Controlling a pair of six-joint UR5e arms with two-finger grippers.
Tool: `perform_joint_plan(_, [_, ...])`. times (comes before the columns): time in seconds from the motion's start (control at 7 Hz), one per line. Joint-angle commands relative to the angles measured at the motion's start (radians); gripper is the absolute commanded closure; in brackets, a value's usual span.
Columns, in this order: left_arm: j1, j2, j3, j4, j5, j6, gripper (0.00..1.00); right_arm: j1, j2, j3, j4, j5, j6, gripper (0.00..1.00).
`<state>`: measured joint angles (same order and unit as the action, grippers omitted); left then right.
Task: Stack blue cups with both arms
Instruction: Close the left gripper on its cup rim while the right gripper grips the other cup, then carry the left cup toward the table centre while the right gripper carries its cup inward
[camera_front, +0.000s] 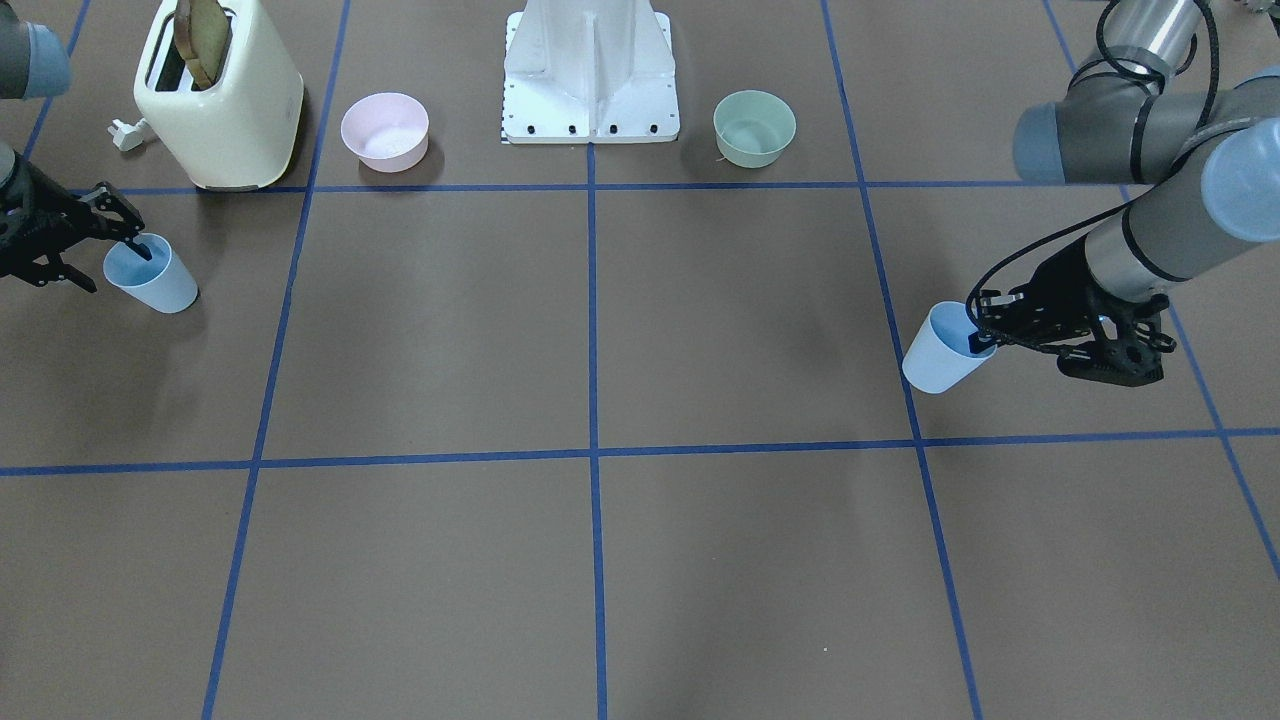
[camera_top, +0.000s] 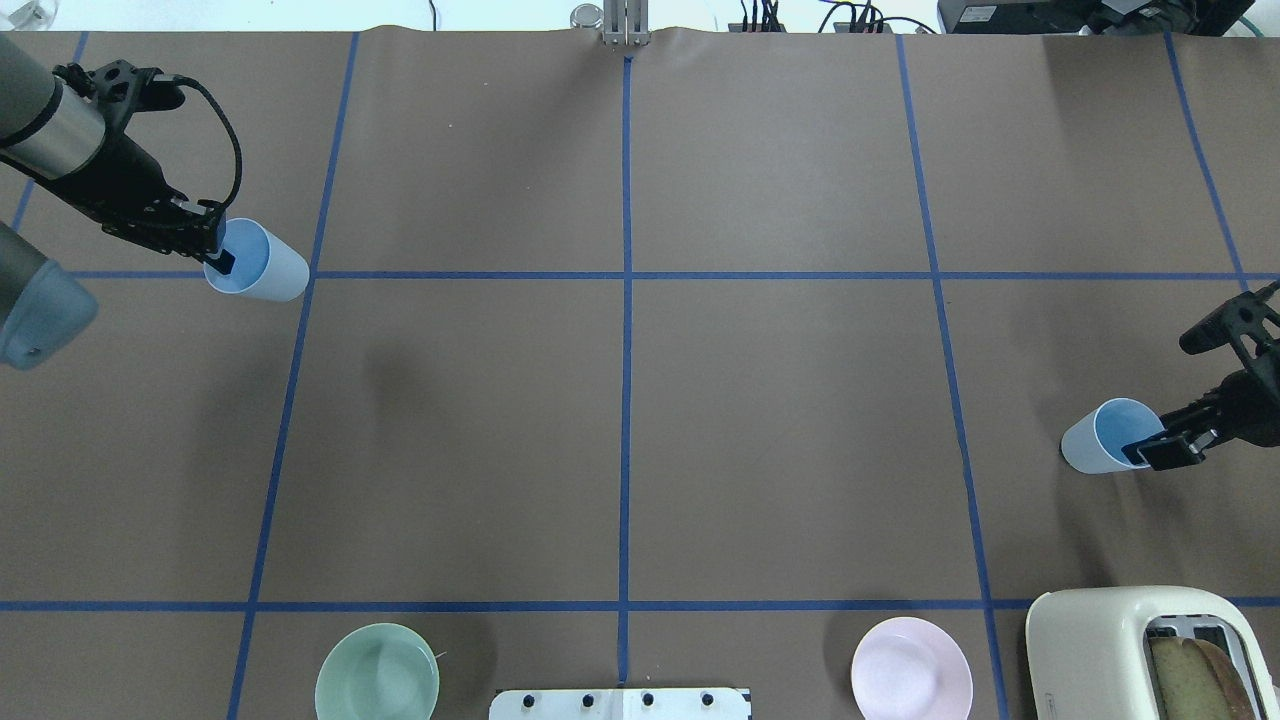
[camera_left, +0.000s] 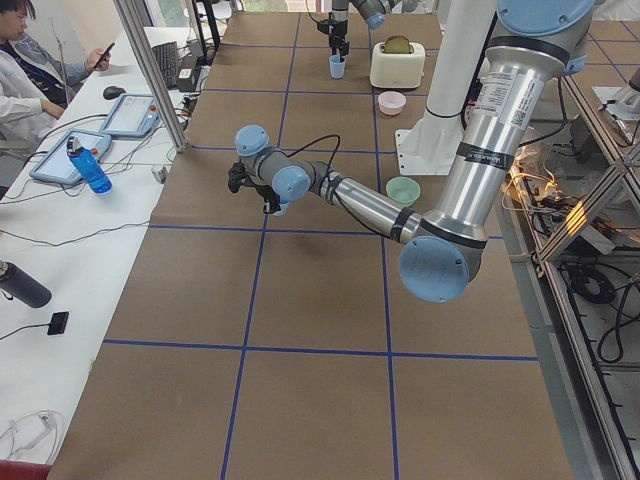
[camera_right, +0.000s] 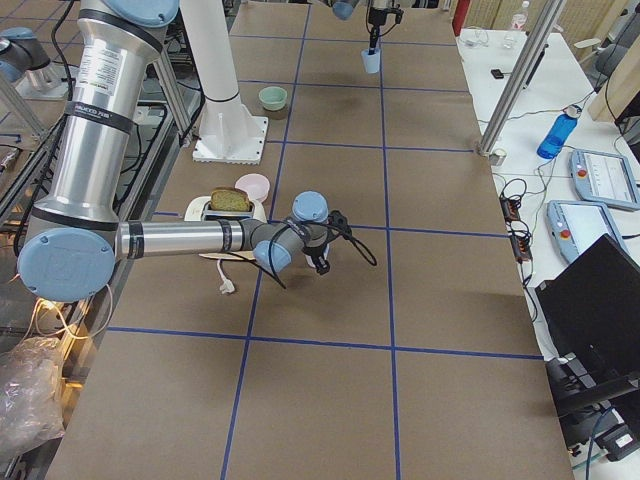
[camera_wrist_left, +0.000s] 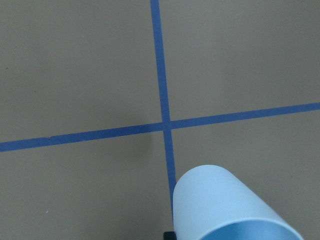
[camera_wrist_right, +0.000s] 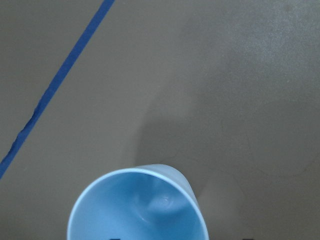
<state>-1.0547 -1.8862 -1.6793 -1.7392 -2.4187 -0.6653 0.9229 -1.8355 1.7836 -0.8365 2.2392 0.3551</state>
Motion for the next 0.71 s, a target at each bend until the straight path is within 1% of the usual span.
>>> perform_joint_plan(0.0, [0.001,-0.011,-0.023,0.033,0.001,-0.01,1.0,0.024,0.016,0.003,-0.048,0.013,-0.001,0.6])
perform_joint_plan(0.14, [0.001,-0.011,-0.028,0.035,0.001,-0.013,1.0,0.028,0.043,0.005,-0.082,0.013,-0.001,0.75])
perform_joint_plan(0.29, [0.001,-0.019,-0.031,0.035,0.001,-0.035,1.0,0.037,0.056,0.007,-0.099,0.013,-0.001,0.87])
perform_joint_plan(0.43, [0.001,-0.022,-0.033,0.035,0.001,-0.045,1.0,0.051,0.056,0.008,-0.099,0.019,-0.002,0.94])
perform_joint_plan(0.57, [0.001,-0.024,-0.033,0.035,0.0,-0.048,1.0,0.065,0.056,0.008,-0.101,0.028,-0.001,1.0])
